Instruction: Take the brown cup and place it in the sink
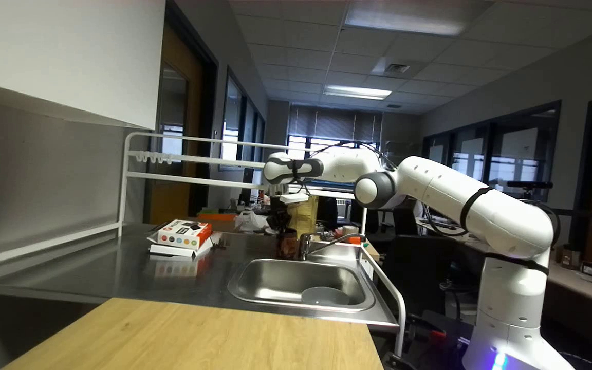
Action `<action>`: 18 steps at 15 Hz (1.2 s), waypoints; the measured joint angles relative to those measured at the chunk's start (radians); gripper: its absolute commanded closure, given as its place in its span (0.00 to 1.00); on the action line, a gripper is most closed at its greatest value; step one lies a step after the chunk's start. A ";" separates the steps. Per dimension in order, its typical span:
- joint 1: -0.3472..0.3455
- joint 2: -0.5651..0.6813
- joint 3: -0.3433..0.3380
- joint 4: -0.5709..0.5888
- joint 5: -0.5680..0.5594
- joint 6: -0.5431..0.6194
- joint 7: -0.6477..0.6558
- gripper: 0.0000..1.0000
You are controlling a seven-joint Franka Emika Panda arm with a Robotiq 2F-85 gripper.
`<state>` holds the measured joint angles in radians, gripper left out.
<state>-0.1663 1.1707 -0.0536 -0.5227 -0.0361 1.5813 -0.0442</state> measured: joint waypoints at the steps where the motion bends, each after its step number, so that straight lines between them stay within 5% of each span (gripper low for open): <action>1: -0.001 0.002 0.000 0.001 0.000 -0.001 0.000 0.97; 11: 0.005 -0.006 -0.002 0.029 0.004 -0.072 0.050 0.97; 18: 0.029 -0.105 0.005 0.121 0.007 -0.376 -0.033 0.97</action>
<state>-0.1373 1.0661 -0.0490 -0.4020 -0.0287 1.2055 -0.0767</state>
